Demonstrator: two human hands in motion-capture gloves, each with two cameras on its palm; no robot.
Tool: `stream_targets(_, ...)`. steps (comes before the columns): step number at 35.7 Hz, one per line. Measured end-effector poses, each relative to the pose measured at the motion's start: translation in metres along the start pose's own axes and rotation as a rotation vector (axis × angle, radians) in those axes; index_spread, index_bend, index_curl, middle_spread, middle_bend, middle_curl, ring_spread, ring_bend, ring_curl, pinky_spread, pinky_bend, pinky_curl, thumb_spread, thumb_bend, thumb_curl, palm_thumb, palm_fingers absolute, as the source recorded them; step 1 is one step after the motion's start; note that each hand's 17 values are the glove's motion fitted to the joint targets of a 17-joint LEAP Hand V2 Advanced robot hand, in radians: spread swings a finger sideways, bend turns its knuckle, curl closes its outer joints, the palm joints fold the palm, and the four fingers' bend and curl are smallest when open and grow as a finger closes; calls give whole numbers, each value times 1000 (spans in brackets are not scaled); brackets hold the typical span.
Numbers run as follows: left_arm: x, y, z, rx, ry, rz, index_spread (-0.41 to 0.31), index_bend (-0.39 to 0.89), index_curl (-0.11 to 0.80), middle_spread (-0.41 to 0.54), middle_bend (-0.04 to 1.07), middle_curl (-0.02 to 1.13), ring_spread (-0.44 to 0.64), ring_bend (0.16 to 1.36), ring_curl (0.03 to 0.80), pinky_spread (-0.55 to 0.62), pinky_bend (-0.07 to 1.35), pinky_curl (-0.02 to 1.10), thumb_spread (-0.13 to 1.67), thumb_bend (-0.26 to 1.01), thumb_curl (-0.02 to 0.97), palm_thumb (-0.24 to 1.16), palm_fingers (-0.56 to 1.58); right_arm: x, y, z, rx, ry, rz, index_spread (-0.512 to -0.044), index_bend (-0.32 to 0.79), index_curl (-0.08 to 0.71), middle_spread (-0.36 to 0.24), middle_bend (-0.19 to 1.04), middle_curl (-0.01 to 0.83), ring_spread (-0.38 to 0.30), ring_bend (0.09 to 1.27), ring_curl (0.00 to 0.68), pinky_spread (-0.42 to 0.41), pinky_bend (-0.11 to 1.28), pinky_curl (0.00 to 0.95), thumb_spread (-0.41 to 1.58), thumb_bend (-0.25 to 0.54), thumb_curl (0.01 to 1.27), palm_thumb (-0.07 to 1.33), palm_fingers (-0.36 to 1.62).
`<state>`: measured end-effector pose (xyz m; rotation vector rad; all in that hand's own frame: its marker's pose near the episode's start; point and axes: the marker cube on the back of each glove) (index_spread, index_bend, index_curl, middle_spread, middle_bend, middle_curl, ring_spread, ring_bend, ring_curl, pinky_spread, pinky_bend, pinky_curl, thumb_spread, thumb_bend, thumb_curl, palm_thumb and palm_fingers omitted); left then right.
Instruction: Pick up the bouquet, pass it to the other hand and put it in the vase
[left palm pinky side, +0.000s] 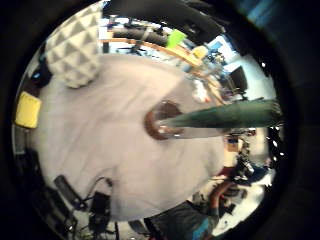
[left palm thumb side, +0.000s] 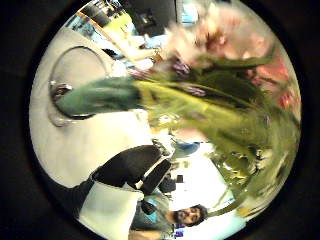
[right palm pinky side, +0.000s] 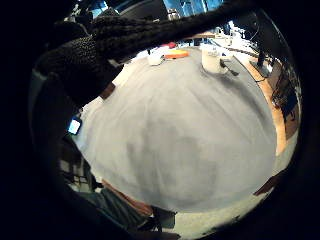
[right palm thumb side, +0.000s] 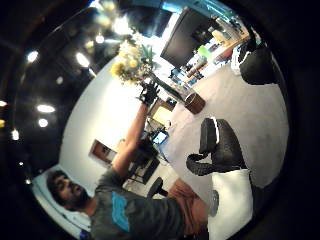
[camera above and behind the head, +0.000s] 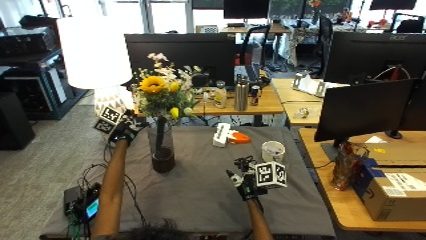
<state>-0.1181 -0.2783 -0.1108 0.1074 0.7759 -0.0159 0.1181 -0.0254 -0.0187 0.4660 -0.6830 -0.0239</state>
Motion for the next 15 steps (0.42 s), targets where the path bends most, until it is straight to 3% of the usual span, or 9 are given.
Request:
stream_targets(2,-16,4,-10,14,14,-67,-122,57,83,76,188,338,312,656,334,446,671,424,801,-71,257,162,-137,-2,-1,3,-4,-3,-5,-277,164,395,-81,212,456,-22,221,389,316,172,341,1015,-22,525,896,895)
stream_targets(4,-30,6,-22,35,96,-78,-105,52,79,96,196,339,327,659,331,458,668,417,788,-56,263,157,-128,-5,-3,6,-8,-6,-13,-280,167,397,-77,210,455,-18,212,387,325,173,339,1018,-22,523,893,890)
stream_targets(10,-47,24,-50,128,219,-70,-88,51,71,131,192,338,360,659,323,487,677,401,776,-37,279,158,-134,-13,-6,14,-23,-11,-22,-284,169,406,-75,195,452,-4,194,387,337,176,334,1022,-23,518,885,861)
stream_targets(15,-45,31,-65,151,299,-12,-99,53,68,142,192,337,376,653,315,504,688,392,772,-38,287,158,-135,-16,-9,19,-30,-15,-25,-285,173,411,-74,187,447,11,179,377,345,183,336,1024,-23,514,880,834)
